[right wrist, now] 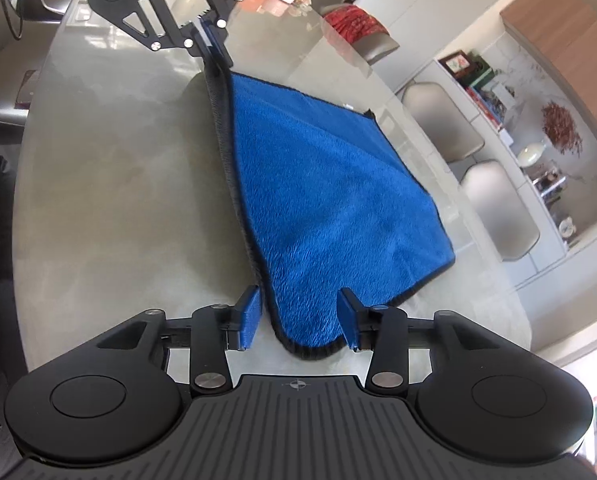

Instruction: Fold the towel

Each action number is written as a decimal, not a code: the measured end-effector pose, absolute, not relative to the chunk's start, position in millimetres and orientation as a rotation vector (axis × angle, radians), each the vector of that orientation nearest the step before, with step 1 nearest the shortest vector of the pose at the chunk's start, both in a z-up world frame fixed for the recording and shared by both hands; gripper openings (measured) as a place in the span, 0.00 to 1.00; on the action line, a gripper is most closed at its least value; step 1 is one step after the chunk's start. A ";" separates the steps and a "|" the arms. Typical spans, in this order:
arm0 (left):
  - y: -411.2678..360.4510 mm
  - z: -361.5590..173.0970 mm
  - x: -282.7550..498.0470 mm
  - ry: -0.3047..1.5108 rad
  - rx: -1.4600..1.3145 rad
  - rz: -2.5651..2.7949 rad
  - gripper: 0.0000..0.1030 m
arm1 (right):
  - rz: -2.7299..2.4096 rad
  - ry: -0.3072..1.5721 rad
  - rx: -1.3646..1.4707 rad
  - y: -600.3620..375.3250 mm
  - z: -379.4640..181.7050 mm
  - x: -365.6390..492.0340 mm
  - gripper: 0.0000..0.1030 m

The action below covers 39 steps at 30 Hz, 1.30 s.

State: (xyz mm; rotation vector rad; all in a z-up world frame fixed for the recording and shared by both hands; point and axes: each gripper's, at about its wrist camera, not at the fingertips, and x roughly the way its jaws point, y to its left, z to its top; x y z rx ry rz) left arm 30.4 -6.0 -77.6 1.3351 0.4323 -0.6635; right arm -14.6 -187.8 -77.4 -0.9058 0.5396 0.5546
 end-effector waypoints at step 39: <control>-46.1 -29.0 269.3 0.402 1.105 -0.399 0.09 | 0.350 0.476 -0.823 -200.2 -11.4 224.3 0.04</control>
